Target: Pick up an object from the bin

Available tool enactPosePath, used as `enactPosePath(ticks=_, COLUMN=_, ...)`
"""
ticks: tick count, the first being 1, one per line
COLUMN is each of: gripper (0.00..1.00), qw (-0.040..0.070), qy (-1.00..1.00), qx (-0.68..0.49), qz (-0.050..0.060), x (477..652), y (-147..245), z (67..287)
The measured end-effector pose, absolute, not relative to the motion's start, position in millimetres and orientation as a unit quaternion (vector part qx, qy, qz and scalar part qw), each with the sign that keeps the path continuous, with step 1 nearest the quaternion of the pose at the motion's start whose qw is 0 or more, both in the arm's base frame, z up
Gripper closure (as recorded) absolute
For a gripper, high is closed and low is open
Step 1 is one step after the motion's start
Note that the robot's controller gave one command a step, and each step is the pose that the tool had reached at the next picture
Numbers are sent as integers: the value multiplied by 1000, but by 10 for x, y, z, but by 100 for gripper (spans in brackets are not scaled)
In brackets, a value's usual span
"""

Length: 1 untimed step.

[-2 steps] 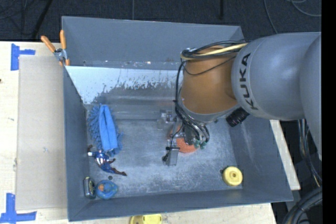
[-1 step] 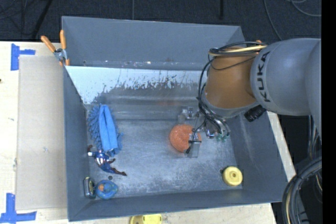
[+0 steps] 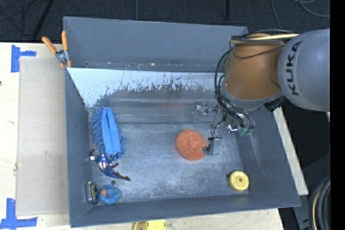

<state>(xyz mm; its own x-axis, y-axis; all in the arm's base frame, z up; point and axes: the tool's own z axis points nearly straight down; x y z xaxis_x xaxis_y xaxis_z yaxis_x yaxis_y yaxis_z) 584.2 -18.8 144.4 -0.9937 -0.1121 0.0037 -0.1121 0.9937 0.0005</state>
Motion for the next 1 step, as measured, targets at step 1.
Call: enactPosePath(ticks=1, gripper=0, qw=-2, qy=-1000, qx=18, qz=0, x=5849, y=-133, z=1370)
